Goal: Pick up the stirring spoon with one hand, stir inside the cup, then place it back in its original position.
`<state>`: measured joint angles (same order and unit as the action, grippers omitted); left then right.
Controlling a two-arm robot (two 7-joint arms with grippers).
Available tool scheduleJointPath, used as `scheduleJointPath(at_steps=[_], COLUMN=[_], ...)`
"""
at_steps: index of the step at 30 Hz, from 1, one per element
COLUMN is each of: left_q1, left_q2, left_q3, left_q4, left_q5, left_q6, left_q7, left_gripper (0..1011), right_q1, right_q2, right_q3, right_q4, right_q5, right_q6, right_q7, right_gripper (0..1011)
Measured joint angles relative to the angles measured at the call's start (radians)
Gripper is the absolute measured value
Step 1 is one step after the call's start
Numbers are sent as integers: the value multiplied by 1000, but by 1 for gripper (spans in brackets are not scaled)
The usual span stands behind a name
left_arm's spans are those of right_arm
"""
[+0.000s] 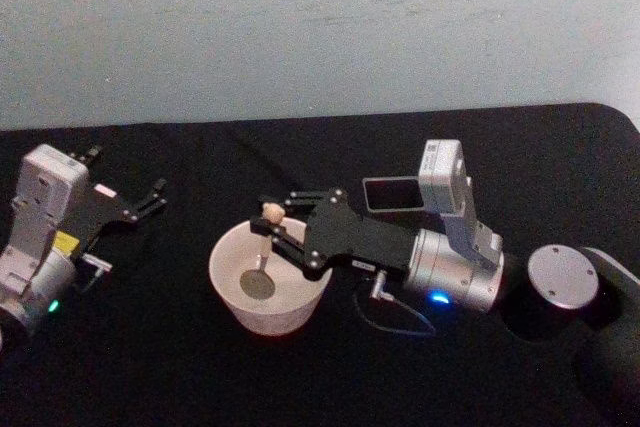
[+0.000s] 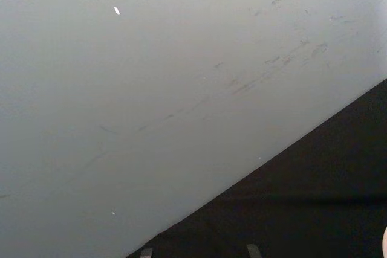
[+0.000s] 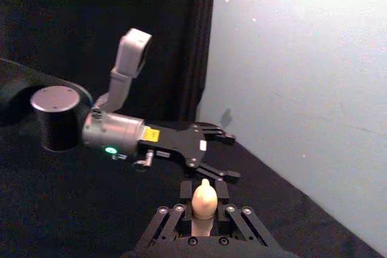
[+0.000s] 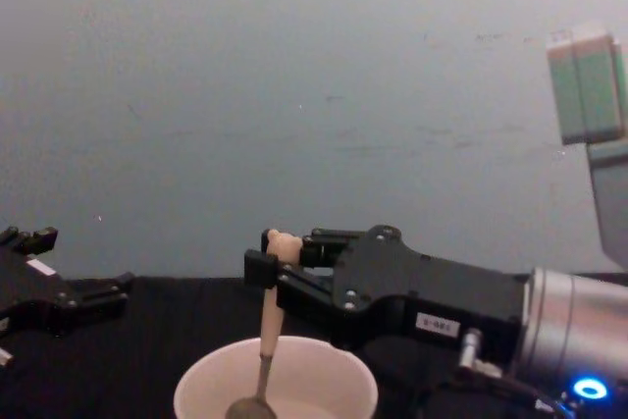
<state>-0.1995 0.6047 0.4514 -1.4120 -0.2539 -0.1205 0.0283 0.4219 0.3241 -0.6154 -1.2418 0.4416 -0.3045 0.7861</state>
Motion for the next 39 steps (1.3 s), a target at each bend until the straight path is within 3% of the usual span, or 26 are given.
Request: scheduleJointPath(at_steps=[9,17,27,39], left_q1=[0,0,0,0], left_q2=[0,0,0,0], left_q3=[0,0,0,0], left_q4=[0,0,0,0], left_q5=[0,0,0,0], left_q6=[0,0,0,0], left_q7=[0,0,0,0], left_gripper=[1001,1001,1001,1001], right_q1=[33,34,4,-45], right_q2=[-26,-18,17,53], right_q3=[12,28,48,45], right_q4=[62,69,26,-43], right_q5=[-13,-14,-12,5], right_q6=[-13,-16,-12,7], right_q7=[-21,-24,-27,-10], right_gripper=[214,214,214,214])
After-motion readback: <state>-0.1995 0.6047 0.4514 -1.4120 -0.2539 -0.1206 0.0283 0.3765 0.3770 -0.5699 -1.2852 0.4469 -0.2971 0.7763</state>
